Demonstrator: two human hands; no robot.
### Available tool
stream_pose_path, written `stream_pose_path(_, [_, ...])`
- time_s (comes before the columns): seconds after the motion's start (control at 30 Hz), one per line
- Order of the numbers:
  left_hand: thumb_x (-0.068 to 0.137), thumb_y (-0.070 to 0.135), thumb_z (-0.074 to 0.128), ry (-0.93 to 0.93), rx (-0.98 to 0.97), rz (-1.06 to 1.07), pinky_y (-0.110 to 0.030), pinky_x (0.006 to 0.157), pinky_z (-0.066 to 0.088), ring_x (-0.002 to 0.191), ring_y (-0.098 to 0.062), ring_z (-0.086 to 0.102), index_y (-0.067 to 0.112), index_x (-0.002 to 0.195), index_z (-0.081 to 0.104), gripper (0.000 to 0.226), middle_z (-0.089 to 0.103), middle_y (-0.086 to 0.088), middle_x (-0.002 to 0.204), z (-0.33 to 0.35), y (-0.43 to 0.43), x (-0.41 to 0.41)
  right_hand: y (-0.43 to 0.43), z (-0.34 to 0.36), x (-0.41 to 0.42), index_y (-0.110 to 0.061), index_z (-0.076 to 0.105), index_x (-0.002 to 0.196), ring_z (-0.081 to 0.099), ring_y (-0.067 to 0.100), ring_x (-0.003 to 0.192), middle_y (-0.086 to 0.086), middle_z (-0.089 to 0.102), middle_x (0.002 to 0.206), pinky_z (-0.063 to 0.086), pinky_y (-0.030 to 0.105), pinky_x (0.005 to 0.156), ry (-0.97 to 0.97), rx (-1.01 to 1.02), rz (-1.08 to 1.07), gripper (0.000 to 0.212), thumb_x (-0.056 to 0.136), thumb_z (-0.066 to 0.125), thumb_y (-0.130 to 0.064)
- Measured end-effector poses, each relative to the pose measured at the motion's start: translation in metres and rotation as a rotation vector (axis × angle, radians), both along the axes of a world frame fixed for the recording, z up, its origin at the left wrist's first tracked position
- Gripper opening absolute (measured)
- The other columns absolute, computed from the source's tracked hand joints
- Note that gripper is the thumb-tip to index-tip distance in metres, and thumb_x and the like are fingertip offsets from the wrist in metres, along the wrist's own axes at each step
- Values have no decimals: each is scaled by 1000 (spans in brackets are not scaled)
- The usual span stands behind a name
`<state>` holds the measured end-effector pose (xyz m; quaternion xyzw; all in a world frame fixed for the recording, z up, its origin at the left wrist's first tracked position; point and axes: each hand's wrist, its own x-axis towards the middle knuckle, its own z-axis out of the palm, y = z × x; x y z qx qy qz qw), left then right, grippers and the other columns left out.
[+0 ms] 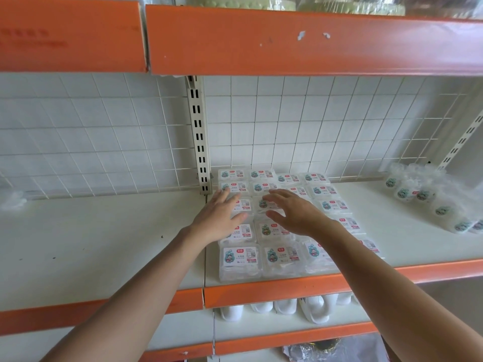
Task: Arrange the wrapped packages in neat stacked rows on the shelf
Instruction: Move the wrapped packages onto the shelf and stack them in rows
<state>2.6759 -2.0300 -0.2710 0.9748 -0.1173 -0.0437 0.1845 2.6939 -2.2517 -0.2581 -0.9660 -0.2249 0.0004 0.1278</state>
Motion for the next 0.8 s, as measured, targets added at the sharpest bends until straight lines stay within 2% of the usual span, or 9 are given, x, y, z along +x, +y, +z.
stream_pose_path(0.27, [101, 51, 32, -20, 64, 21, -39, 121, 3, 149, -20, -9, 24, 155, 9, 65, -5, -3, 163, -3, -5, -2, 0, -2, -1, -27, 39, 144, 28, 15, 142, -5, 32, 155, 30, 36, 111, -11, -3, 10, 49, 98, 46, -43])
stream_pose_path(0.43, [100, 53, 31, -56, 110, 62, -42, 121, 6, 149, -21, -7, 25, 155, 9, 66, -3, -2, 163, 9, -9, -10, -1, -1, 0, -27, 28, 150, 21, 18, 146, -2, 24, 158, 18, 40, 117, -42, -27, 44, 58, 98, 43, -49])
stream_pose_path(0.57, [99, 56, 29, -78, 153, 153, -44, 121, 5, 149, -22, -11, 24, 155, 3, 70, -8, -2, 163, 14, -5, -25, 7, 1, -1, -28, 21, 151, 11, 19, 148, -1, 17, 160, 11, 45, 119, -73, -33, 96, 62, 98, 39, -53])
stream_pose_path(0.8, [98, 57, 27, -94, 253, 369, -47, 120, 9, 149, -23, -8, 22, 155, 4, 71, -5, -2, 163, 25, 38, -76, 67, 0, -21, -24, 19, 152, 7, 21, 149, 3, 16, 160, 9, 46, 121, -130, 12, 280, 64, 98, 38, -52])
